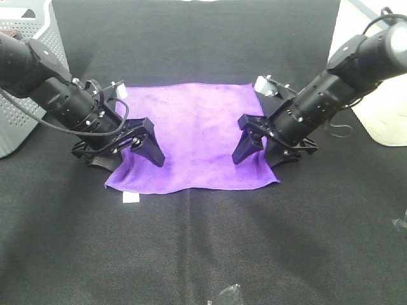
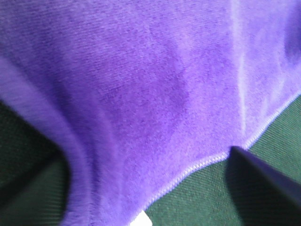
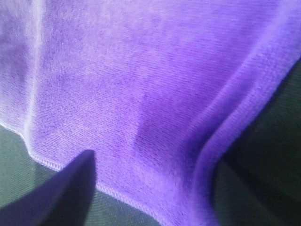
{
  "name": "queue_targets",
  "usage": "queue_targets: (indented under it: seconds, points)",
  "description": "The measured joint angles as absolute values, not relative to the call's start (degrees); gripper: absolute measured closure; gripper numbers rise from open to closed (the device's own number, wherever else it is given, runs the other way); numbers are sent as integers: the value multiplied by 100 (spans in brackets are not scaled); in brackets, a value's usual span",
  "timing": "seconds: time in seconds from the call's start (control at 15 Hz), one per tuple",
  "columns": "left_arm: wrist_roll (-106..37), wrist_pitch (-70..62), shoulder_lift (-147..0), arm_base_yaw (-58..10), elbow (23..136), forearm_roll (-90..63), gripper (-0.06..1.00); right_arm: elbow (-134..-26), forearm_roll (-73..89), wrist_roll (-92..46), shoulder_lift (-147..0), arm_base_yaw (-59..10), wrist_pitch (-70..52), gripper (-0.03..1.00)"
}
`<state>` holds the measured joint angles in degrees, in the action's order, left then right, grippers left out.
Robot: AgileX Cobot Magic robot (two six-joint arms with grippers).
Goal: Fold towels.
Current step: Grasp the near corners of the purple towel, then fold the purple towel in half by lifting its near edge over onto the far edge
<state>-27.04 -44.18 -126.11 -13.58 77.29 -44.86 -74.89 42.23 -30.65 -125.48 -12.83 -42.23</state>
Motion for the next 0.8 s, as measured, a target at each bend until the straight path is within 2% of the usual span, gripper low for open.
queue_targets:
  seconds: [0.2,0.4,0.47,0.8]
  points:
    - [-2676,-4332,-12662,-1358,7729,-4469,42,-7489,4057,-3065,-12571,-1346,-4034,54]
    - [-2659,-4286,-12743,-1369,7712,-4423,80,-7483,4022,-3065,-12622,-1346,-3965,85]
    - [-2659,-4280,-12760,-1369,7706,-4395,90,-7471,4005,-3065,-12634,-1346,-3965,93]
    - [-2659,-4349,-12743,-1409,7712,-4062,93,-7471,3936,-3048,-12628,-1381,-4097,97]
